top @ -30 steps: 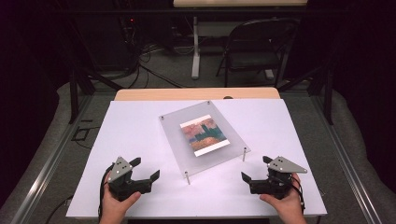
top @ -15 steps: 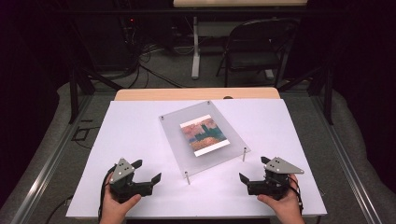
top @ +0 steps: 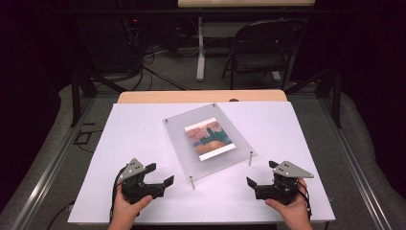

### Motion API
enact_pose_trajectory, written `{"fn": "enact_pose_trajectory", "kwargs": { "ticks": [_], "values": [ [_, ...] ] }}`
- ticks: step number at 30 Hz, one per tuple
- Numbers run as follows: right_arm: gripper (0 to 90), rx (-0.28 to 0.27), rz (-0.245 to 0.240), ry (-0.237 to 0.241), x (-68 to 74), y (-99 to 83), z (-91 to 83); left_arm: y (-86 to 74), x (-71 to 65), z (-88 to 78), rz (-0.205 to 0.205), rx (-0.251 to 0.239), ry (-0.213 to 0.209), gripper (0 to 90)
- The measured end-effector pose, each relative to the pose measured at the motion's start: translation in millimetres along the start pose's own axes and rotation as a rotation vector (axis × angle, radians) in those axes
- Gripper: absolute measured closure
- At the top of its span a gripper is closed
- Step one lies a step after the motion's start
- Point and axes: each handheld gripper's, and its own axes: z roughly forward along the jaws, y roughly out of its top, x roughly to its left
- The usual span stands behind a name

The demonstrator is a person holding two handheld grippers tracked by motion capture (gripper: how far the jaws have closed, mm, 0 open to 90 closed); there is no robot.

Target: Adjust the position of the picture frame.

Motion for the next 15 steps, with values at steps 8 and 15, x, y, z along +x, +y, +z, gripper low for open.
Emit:
{"fn": "enact_pose_trajectory", "kwargs": {
  "ticks": [8, 15],
  "values": [
    [0.0, 0.003, 0.010, 0.008, -1.7, 0.3, 0.3, 18.6, -10.8, 12.2, -0.027, 0.006, -0.076, 13.6],
    [0.0, -0.001, 0.008, 0.010, -2.0, 0.4, 0.2, 18.8, -30.5, 25.4, 0.065, 0.049, -0.060, 14.6]
  ]
}}
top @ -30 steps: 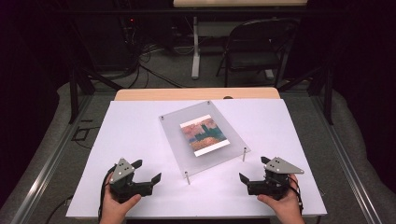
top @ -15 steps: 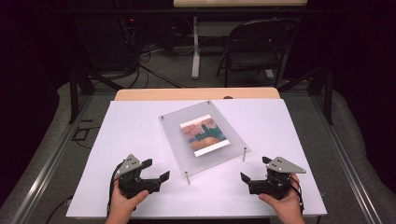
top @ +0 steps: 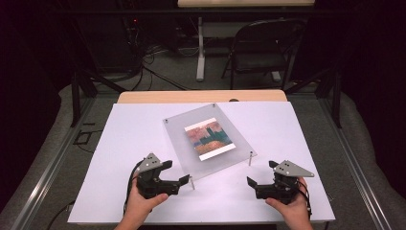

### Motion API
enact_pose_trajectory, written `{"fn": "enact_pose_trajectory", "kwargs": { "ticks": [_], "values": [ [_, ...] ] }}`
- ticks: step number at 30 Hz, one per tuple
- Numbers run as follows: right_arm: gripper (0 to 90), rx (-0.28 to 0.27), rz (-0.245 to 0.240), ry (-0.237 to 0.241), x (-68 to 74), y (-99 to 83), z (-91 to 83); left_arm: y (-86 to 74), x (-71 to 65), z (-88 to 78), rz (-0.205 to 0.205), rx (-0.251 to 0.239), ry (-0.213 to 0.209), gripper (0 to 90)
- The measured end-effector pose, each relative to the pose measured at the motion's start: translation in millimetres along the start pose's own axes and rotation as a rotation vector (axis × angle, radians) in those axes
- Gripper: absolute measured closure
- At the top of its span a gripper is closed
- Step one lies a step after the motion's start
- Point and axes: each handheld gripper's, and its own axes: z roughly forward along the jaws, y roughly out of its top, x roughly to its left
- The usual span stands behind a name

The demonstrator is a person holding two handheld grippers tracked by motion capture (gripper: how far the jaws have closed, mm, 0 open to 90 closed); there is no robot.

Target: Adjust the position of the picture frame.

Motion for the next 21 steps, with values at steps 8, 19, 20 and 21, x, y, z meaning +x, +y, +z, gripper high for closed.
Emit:
{"fn": "enact_pose_trajectory", "kwargs": {
  "ticks": [8, 19, 20, 21],
  "values": [
    [0.0, -0.004, 0.006, 0.006, -0.2, 0.0, -1.1, -16.6, -14.8, 13.0, 0.010, 0.040, 0.023, 28.5],
    [1.8, -0.009, 0.000, 0.013, 0.2, 0.3, -1.5, -41.6, -14.4, 19.0, -0.002, 0.083, 0.050, 47.4],
    [2.2, -0.008, 0.001, 0.013, 0.5, 0.4, -1.4, -42.1, -13.9, 21.0, 0.002, 0.086, 0.045, 47.8],
    [2.4, -0.009, -0.003, 0.013, 0.6, 0.5, -1.2, -42.3, -14.0, 22.6, 0.011, 0.087, 0.044, 48.2]
  ]
}}
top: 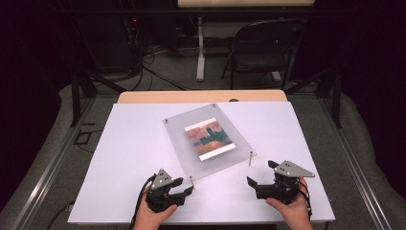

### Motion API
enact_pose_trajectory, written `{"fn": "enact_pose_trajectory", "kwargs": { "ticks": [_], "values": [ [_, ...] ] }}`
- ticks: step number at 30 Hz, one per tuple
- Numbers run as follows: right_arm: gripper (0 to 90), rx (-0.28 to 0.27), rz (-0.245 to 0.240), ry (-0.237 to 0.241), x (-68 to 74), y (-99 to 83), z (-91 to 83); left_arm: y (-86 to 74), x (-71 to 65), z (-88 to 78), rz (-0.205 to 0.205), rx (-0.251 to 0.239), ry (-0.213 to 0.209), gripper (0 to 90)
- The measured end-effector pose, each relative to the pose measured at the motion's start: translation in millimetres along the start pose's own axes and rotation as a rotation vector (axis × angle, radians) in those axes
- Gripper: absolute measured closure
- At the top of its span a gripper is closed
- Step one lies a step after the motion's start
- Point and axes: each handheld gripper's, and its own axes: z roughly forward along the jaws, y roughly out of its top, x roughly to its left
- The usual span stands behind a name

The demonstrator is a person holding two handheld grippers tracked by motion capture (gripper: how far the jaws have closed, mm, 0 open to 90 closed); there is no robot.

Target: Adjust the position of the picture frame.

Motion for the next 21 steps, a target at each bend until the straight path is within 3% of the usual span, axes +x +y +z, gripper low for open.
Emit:
{"fn": "enact_pose_trajectory", "kwargs": {
  "ticks": [7, 12, 21],
  "values": [
    [6.8, 0.005, -0.014, -0.010, -0.9, -0.4, 0.0, 2.6, -4.8, 11.9, 0.031, 0.015, -0.002, 49.7],
    [12.2, 0.012, -0.034, -0.022, -1.2, -0.6, -0.8, 4.2, -2.2, 22.2, 0.006, 0.028, -0.003, 50.7],
    [18.9, 0.011, -0.058, -0.044, -2.0, 0.0, -2.0, 4.9, -4.2, 31.4, 0.021, 0.021, -0.014, 68.4]
  ]
}}
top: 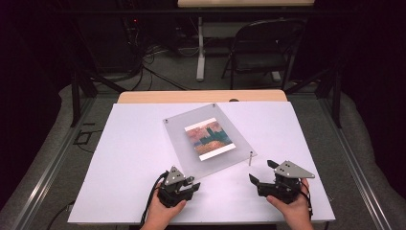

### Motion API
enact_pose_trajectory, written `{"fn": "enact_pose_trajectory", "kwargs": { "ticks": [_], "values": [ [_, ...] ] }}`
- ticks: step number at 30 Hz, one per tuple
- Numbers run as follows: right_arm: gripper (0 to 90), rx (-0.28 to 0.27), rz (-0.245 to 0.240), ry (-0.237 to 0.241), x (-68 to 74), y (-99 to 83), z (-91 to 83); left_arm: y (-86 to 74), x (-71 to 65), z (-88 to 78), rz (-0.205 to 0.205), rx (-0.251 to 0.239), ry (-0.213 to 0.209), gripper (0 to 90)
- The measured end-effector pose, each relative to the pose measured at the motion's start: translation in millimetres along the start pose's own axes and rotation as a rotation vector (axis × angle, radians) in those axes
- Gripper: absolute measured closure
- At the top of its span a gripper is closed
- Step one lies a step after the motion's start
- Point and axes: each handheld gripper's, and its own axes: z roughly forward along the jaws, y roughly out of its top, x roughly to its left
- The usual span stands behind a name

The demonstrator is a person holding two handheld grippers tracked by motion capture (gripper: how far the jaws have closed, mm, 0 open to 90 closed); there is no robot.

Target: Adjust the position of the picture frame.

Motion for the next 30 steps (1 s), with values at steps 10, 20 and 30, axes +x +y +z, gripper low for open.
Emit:
{"fn": "enact_pose_trajectory", "kwargs": {
  "ticks": [10, 20, 30],
  "values": [
    [39.3, 0.051, 0.024, 0.042, -5.3, -2.5, 6.1, -0.5, 3.8, -2.0, -0.001, -0.027, 0.010, 84.2],
    [45.1, 0.072, -0.008, 0.031, -4.8, -1.5, 9.4, -0.2, 5.8, -3.0, 0.000, -0.026, -0.002, 85.3],
    [66.2, 0.139, 0.016, 0.025, -5.4, -4.8, 25.6, 0.5, 8.6, -5.8, -0.016, -0.022, -0.007, 85.4]
  ]
}}
